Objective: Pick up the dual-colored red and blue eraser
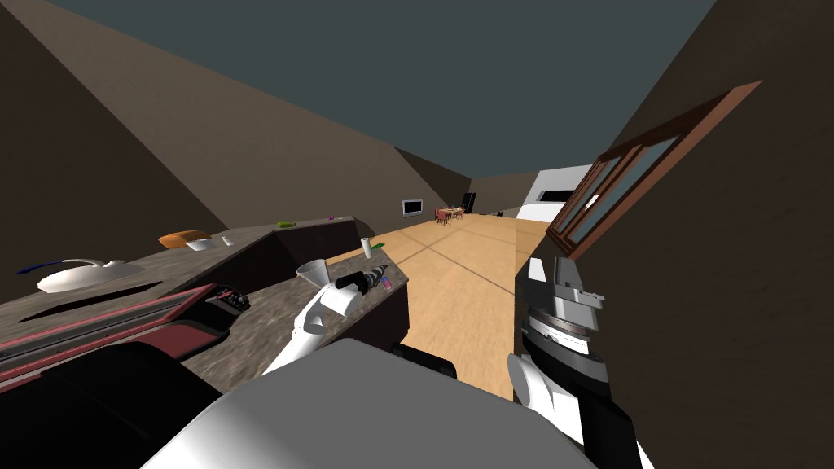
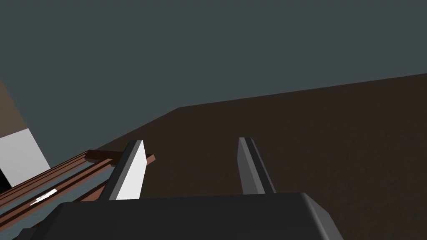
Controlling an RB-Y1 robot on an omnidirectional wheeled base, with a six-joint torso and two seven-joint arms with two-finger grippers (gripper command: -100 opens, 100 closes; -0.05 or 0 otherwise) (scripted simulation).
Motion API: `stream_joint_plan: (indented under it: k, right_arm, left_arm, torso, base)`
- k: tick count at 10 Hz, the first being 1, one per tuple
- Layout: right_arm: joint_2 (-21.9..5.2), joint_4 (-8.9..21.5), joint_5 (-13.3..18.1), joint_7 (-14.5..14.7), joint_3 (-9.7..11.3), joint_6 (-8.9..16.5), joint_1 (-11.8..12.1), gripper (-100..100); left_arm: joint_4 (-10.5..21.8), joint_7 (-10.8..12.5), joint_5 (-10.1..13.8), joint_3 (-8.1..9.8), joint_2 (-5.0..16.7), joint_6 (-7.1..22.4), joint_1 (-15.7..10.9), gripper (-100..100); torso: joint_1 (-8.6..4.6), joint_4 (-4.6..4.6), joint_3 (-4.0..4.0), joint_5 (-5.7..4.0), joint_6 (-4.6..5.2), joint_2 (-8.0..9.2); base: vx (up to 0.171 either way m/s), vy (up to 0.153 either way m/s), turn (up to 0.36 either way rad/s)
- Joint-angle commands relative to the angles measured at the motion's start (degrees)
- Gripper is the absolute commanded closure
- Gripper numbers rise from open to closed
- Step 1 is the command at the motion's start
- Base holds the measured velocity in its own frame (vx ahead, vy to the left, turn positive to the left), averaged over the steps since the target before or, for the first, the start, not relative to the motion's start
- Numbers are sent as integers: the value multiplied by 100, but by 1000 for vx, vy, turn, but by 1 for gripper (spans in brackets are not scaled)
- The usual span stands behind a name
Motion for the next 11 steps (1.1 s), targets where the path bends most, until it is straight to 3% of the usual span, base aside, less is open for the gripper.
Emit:
stream_joint_plan:
  k: [1,11]
  right_arm:
    - [0,0,0,0,0,0,0,0]
    - [0,0,0,0,0,0,0,0]
  left_arm:
    - [98,-98,99,11,86,286,-92,-100]
    - [336,-400,381,32,360,1884,-383,-100]
  torso:
    - [0,0,0,0,0,0]
    - [0,0,0,0,1,-1]
  base:
    - [47,-27,-58]
    - [27,-17,-16]
